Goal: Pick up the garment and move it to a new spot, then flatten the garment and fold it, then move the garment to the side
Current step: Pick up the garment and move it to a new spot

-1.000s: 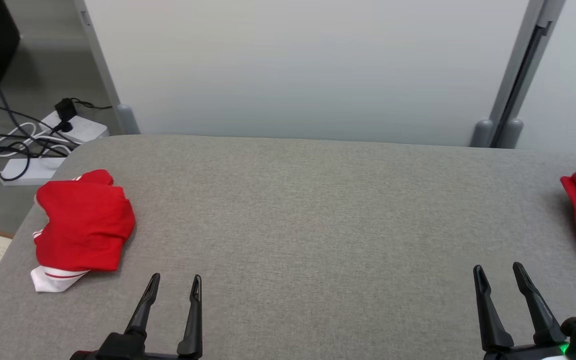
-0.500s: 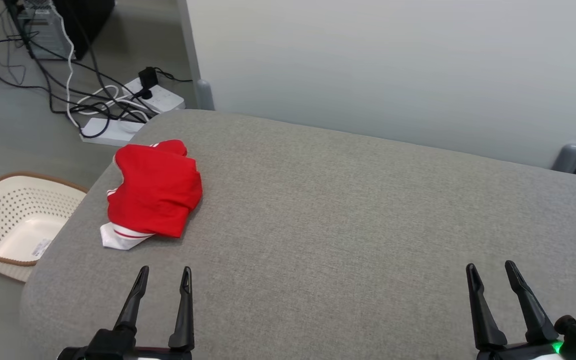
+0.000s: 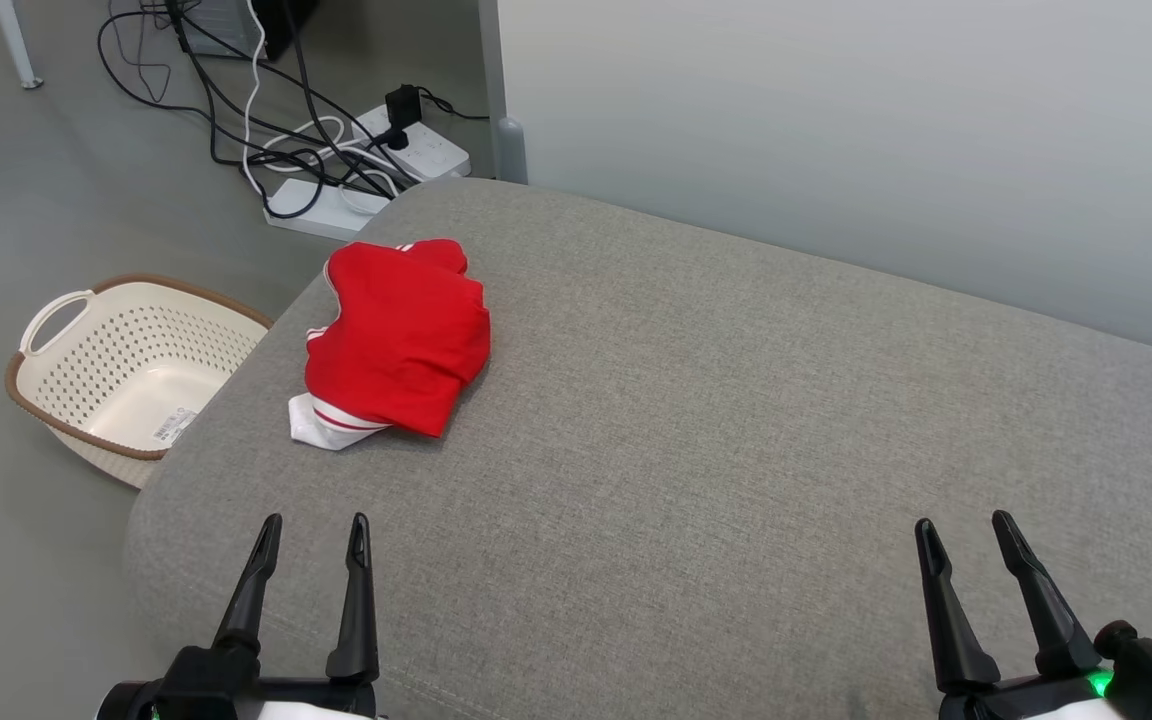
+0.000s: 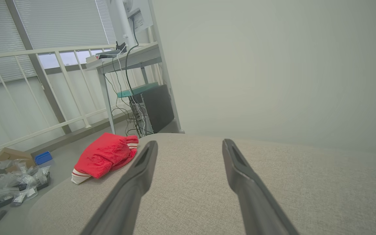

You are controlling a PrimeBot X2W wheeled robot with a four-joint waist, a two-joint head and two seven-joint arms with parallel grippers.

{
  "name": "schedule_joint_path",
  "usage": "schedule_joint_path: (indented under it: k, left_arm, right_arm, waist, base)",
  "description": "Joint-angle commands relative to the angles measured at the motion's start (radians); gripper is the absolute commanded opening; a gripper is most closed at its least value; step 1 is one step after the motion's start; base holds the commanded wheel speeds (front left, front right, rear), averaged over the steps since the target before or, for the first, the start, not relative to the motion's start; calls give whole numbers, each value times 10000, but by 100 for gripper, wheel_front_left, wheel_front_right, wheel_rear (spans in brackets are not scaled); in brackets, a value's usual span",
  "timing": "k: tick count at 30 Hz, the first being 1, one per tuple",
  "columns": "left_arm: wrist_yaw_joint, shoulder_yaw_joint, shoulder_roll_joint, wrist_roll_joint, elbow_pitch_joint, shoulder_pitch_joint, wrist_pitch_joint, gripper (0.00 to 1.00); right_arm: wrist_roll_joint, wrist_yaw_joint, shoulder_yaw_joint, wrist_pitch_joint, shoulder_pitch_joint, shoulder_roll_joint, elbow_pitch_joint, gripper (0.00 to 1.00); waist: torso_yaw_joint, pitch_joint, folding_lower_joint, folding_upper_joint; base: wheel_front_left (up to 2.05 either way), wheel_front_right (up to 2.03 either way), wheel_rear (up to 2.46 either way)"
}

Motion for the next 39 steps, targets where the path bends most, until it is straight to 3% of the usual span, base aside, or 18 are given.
schedule_joint_path:
  k: [1,10,21,29,39]
  left_arm:
    - [74,340,-1,-43,-287,-611,-59,100]
    - [181,310,-1,-167,-270,-628,-59,100]
    - [316,469,-1,-496,-261,-663,-59,100]
    - [555,664,-1,-918,-384,-1110,-59,100]
    - [856,1269,-1,-1792,192,-2616,-59,100]
  right_arm:
    - [58,12,212,-105,-469,-185,-278,100]
    - [102,12,356,-105,-383,-342,-220,100]
    - [80,12,498,-105,-330,-598,-293,100]
    - [28,12,593,-105,-559,-1058,-446,100]
    - [33,12,773,-105,-1403,-2118,-778,100]
  waist:
    - [75,32,0,0]
    - [450,-64,0,0]
    - [440,205,0,0]
    - [195,971,0,0]
    - [-412,2566,0,0]
  base:
    - [0,0,0]
    - [0,0,0]
    - [0,0,0]
    - [0,0,0]
    - [0,0,0]
